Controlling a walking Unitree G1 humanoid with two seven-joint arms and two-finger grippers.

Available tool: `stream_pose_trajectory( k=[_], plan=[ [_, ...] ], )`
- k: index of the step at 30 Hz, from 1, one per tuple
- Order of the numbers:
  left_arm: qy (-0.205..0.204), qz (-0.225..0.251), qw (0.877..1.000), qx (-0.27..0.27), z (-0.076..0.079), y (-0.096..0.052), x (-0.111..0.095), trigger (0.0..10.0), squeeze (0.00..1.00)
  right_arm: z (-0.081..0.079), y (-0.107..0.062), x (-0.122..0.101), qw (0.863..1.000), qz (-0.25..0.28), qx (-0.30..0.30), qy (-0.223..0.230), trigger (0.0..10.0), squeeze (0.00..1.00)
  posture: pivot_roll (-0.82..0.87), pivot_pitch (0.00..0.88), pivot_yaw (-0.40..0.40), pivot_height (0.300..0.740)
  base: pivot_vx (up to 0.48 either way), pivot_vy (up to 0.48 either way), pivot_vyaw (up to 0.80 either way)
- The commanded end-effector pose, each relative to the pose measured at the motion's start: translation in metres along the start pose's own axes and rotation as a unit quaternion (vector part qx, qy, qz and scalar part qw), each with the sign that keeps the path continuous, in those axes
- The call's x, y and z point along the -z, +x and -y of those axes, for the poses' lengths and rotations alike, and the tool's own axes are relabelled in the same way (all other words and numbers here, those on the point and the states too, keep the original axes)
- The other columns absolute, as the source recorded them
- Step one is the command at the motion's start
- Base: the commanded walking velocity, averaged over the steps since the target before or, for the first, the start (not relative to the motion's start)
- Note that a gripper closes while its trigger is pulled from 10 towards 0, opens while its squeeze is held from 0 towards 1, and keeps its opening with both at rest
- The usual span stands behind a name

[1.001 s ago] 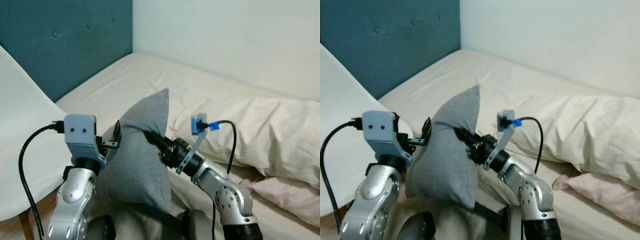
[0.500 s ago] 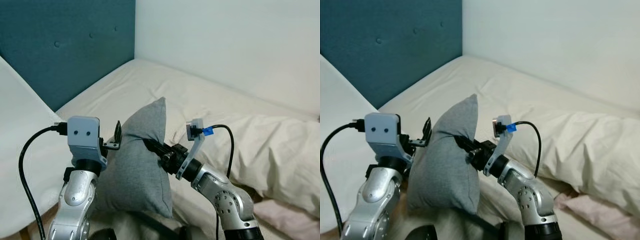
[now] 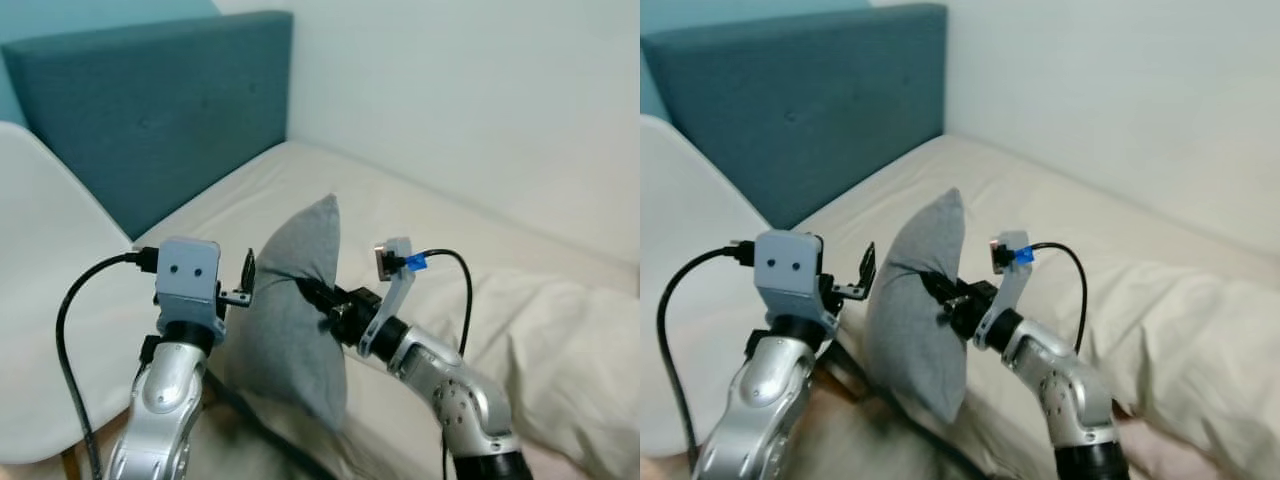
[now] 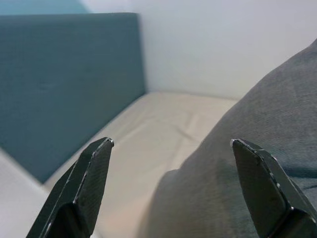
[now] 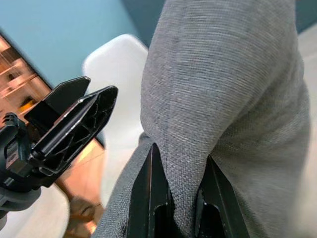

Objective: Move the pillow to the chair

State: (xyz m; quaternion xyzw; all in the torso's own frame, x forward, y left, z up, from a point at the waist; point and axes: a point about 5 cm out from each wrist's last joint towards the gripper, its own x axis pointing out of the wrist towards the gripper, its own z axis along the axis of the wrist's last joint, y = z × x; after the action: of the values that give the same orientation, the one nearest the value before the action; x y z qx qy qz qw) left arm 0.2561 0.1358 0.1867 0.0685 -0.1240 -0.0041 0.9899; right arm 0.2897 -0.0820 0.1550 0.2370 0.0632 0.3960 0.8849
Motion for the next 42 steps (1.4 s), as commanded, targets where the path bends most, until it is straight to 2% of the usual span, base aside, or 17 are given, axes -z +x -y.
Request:
stream_pose_trajectory(
  k=[1,10,16,21,22,23,24,30,42],
  plan=[
    [0.009,-0.001,1.000,0.002,0.003,0.001,0.001,10.0,0.00,-0.001,0.001,-0.010,1.000,0.024,-0.010,-0.016,0.0,0.00,0.10,0.000,-0.107,0.676,0.000,0.000,0.00],
    [0.011,-0.001,1.000,-0.004,0.001,0.001,0.001,10.0,0.00,0.001,0.003,-0.010,1.000,0.020,-0.008,-0.021,0.0,0.00,0.10,0.000,-0.108,0.706,0.000,0.000,0.00],
    [-0.001,-0.002,1.000,-0.012,-0.001,0.001,0.002,10.0,0.00,0.002,0.004,-0.010,1.000,0.022,-0.005,-0.020,0.0,0.00,0.10,0.000,-0.105,0.721,0.000,0.000,0.00],
    [-0.004,-0.007,1.000,-0.021,-0.003,0.001,0.002,10.0,0.00,0.001,0.005,-0.010,0.998,0.013,-0.013,-0.057,0.0,0.00,0.09,0.000,-0.108,0.740,-0.214,0.000,0.00],
    [-0.004,0.001,1.000,-0.017,-0.002,0.001,0.000,10.0,0.00,-0.001,0.005,-0.010,0.997,0.008,-0.020,-0.076,1.6,0.00,0.10,0.000,-0.110,0.740,-0.480,0.000,0.00],
    [-0.004,0.001,1.000,-0.017,-0.002,0.001,0.000,10.0,0.00,-0.001,0.005,-0.010,0.997,0.008,-0.020,-0.076,1.6,0.00,0.10,0.000,-0.110,0.740,-0.480,0.000,0.00],
    [0.003,0.008,1.000,-0.012,0.000,0.000,-0.002,10.0,0.00,-0.004,0.006,-0.009,0.995,0.003,-0.031,-0.098,10.0,0.00,0.10,0.000,-0.112,0.740,-0.480,0.000,0.58],
    [0.019,0.017,1.000,-0.015,0.001,-0.001,-0.006,10.0,0.00,-0.008,0.007,-0.008,0.991,0.001,-0.046,-0.122,10.0,0.00,0.10,0.000,-0.113,0.740,-0.240,0.000,0.58],
    [0.024,0.009,0.999,-0.020,0.001,0.001,-0.002,10.0,0.00,-0.008,0.008,-0.006,0.991,0.008,-0.053,-0.123,10.0,0.00,0.11,0.000,-0.114,0.740,0.000,0.000,0.58]
  ],
)
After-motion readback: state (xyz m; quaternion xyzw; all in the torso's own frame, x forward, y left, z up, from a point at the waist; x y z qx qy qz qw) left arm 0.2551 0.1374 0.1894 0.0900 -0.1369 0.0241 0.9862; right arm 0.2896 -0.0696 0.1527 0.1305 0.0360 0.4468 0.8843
